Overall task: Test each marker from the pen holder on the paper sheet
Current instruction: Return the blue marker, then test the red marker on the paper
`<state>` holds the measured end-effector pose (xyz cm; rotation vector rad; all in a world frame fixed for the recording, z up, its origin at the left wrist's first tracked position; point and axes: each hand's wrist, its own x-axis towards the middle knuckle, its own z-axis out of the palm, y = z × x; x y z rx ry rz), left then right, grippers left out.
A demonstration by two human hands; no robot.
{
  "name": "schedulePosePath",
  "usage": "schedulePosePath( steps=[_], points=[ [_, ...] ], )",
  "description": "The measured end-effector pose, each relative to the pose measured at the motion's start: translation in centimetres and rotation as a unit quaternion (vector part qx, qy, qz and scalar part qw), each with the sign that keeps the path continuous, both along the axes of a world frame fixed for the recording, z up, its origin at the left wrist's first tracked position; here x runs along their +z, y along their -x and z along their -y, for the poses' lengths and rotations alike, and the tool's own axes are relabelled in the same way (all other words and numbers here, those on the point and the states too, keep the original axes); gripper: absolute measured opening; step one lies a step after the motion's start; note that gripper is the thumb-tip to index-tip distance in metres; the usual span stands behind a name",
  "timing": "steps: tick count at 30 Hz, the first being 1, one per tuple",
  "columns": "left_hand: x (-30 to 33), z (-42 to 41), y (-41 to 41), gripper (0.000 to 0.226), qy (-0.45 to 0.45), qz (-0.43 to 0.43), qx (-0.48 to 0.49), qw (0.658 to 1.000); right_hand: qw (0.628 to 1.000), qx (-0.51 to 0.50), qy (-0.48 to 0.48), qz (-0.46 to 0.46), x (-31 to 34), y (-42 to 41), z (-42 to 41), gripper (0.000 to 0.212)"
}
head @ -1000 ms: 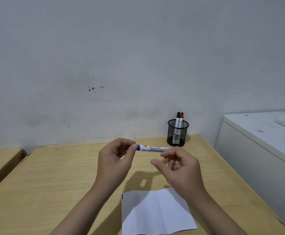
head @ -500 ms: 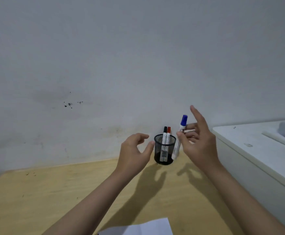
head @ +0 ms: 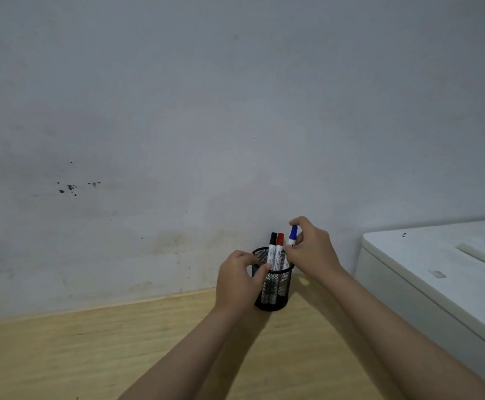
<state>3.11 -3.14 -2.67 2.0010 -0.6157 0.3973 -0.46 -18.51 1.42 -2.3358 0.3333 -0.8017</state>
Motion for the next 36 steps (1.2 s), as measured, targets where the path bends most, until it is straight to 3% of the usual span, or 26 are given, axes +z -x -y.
schedulePosePath(
  steps=[6, 10, 16, 19, 22, 25, 28, 30, 33, 36],
  points=[
    [-0.2, 0.0, -0.1, 0.024, 0.026, 0.000, 0.004, 1.000, 0.991, -0.023, 0.087, -0.099, -0.6, -1.9, 0.3, 0.050],
    [-0.3, 0.0, 0.0, 0.026, 0.027, 0.001, 0.008, 1.000, 0.976, -0.043, 0.163, -0.137, -0.1, -2.0, -0.3, 0.045],
    [-0.3, 0.1, 0.1, 0.026, 0.016, -0.006, 0.009, 1.000, 0.977, -0.029, 0.209, 0.014, -0.2, -0.6, -0.9, 0.025],
    [-0.1, 0.0, 0.8, 0.029, 0.018, -0.035, 0.003, 0.999, 0.987, 0.040, 0.149, 0.037, 0.4, 0.8, -1.7, 0.019],
    [0.6, -0.5, 2.0, 0.027, 0.065, -0.118, 0.000, 0.991, 0.989, 0.106, 0.081, 0.061, 1.1, 2.6, -2.8, 0.020],
    [2.0, -1.9, 3.8, 0.019, 0.169, -0.247, -0.004, 0.954, 0.978, 0.119, 0.055, 0.163, 1.4, 5.2, -4.2, 0.025],
    [4.0, -4.0, 6.4, 0.012, 0.296, -0.426, -0.115, 0.847, 0.961, 0.168, 0.047, 0.216, 1.0, 8.7, -6.3, 0.025],
    [4.9, -5.6, 7.9, 0.007, 0.330, -0.470, -0.149, 0.805, 0.950, 0.202, 0.039, 0.234, 0.4, 11.2, -8.1, 0.023],
    [5.2, -7.9, 10.3, 0.014, 0.340, -0.475, -0.161, 0.796, 0.943, 0.232, 0.028, 0.238, -0.6, 14.4, -10.5, 0.024],
    [5.0, -10.2, 12.6, 0.023, 0.346, -0.459, -0.150, 0.805, 0.941, 0.256, -0.050, 0.216, -1.0, 16.9, -12.1, 0.027]
  ],
)
